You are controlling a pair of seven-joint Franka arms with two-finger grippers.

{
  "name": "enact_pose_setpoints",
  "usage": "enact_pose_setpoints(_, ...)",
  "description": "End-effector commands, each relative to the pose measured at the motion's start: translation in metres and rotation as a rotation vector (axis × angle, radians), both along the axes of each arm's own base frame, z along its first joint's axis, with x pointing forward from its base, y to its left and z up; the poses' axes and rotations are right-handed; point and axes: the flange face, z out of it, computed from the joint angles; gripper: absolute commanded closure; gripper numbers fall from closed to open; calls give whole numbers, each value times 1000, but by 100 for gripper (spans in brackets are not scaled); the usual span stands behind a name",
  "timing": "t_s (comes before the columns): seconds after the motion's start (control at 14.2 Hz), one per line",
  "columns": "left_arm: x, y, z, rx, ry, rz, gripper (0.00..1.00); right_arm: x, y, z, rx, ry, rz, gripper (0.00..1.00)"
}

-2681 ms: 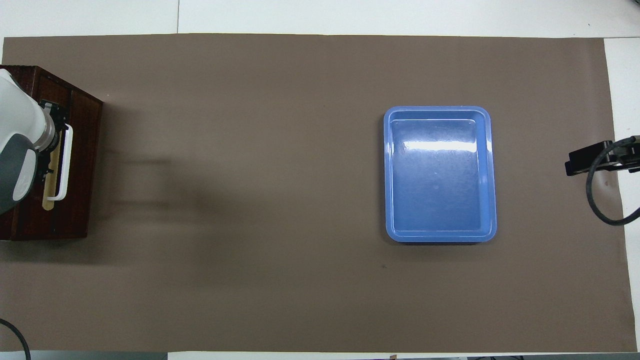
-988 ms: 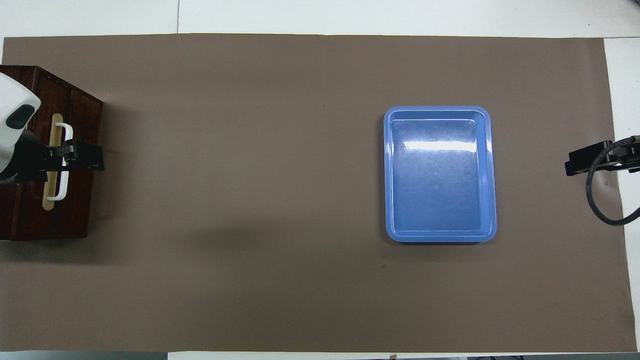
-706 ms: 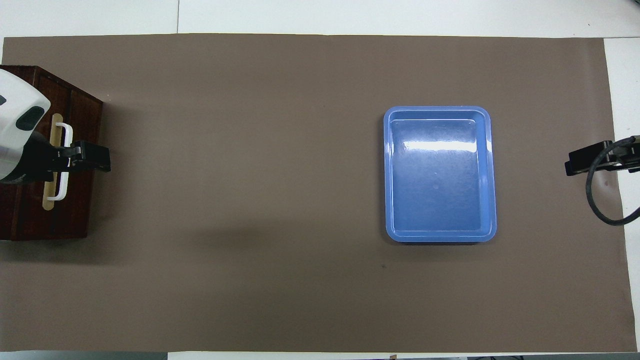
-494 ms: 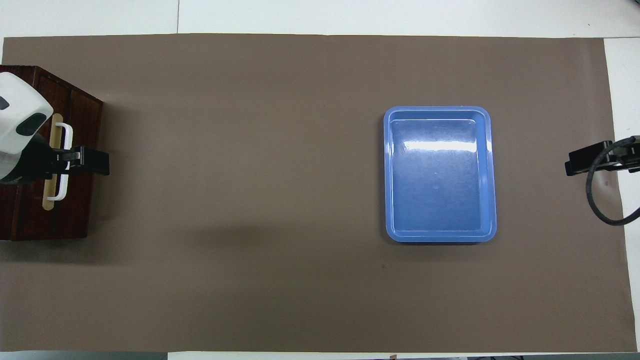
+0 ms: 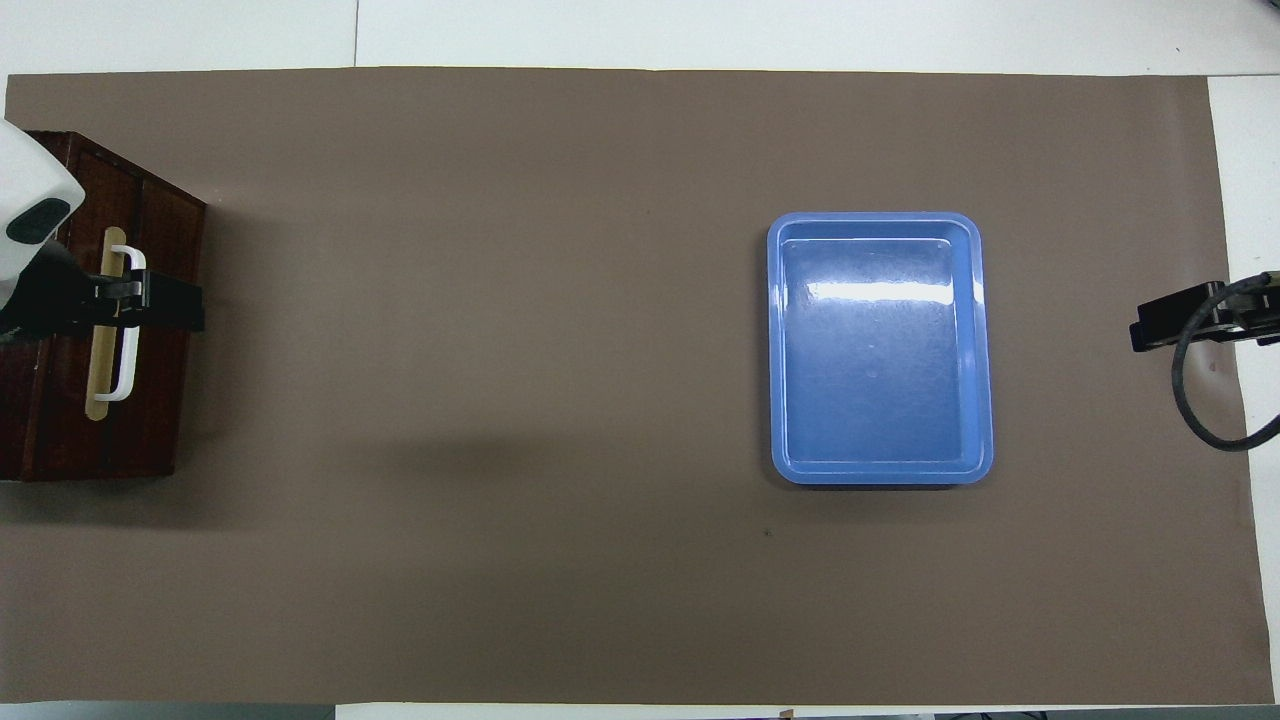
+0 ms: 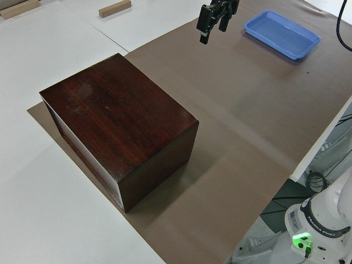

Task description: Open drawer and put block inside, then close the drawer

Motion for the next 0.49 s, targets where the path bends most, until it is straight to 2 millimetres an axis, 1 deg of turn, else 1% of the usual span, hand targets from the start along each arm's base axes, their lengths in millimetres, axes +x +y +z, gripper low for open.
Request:
enact_pose_setpoints(0.0,2,2,0,-9,37,-14,0,-4,0,2,-2,6,-17,0)
enact_pose_setpoints(0.21,-7,-1,-2,-7,92,-21,0,-4,0,2,-2,7,-17,0)
enact_pose_setpoints(0.42,-9,-6,-3,-19,106,-25,0,-4,0,2,-2,6,-17,0)
